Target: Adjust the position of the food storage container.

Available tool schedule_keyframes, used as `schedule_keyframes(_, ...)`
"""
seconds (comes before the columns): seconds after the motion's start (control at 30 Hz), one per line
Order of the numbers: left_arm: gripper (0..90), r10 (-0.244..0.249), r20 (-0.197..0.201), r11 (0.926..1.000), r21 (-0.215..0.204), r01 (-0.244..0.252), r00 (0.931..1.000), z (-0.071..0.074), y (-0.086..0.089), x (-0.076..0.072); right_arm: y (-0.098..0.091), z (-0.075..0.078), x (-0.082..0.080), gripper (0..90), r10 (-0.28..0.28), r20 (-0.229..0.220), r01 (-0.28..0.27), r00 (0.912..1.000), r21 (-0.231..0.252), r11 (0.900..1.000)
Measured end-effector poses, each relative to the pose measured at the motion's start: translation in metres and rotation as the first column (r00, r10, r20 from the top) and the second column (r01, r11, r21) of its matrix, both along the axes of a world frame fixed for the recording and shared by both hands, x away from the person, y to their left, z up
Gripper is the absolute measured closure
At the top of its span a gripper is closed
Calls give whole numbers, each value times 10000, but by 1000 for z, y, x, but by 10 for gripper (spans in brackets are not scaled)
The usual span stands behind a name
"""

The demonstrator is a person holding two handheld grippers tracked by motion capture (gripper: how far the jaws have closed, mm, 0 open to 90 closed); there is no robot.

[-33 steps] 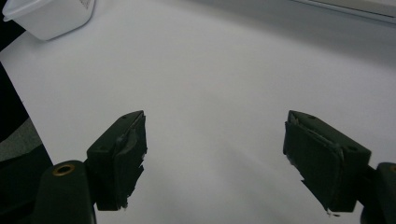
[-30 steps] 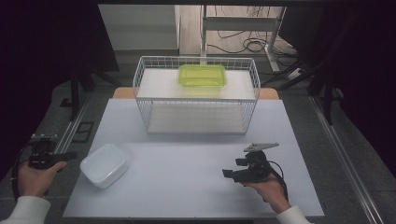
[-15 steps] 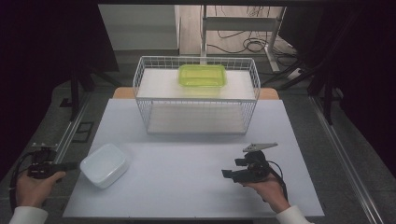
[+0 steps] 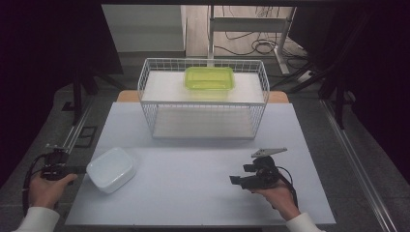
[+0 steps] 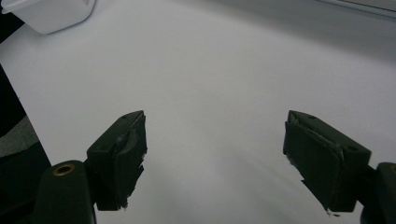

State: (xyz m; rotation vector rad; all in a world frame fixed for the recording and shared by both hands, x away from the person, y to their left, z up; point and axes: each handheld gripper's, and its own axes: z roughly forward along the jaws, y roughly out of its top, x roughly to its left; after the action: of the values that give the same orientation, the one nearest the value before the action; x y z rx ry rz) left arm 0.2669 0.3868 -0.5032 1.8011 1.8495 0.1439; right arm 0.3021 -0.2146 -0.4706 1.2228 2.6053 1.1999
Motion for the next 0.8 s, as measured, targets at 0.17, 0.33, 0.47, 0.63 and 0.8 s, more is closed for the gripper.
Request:
schedule_keyframes(0.17,900,-139,-93,9999,-5,139,9999,0,-11,17,0,-1,0,212,20,4,-20,10000,-43,10000)
schedule_keyframes(0.33,900,-383,-153,9993,12,383,9992,1,-28,37,-1,-2,1,212,29,-27,-29,10000,-90,10000)
schedule_keyframes(0.47,900,-563,-118,9984,-33,562,9983,1,-39,47,-1,-2,0,212,18,-24,-18,10000,-82,10000)
schedule_keyframes(0.63,900,-693,-65,9976,-42,693,9976,0,-44,49,-2,-1,0,212,-4,-22,4,10000,-54,10000)
schedule_keyframes(0.8,900,-774,-44,9969,108,774,9970,3,-40,41,-4,-1,0,212,-25,-21,25,10000,-39,10000)
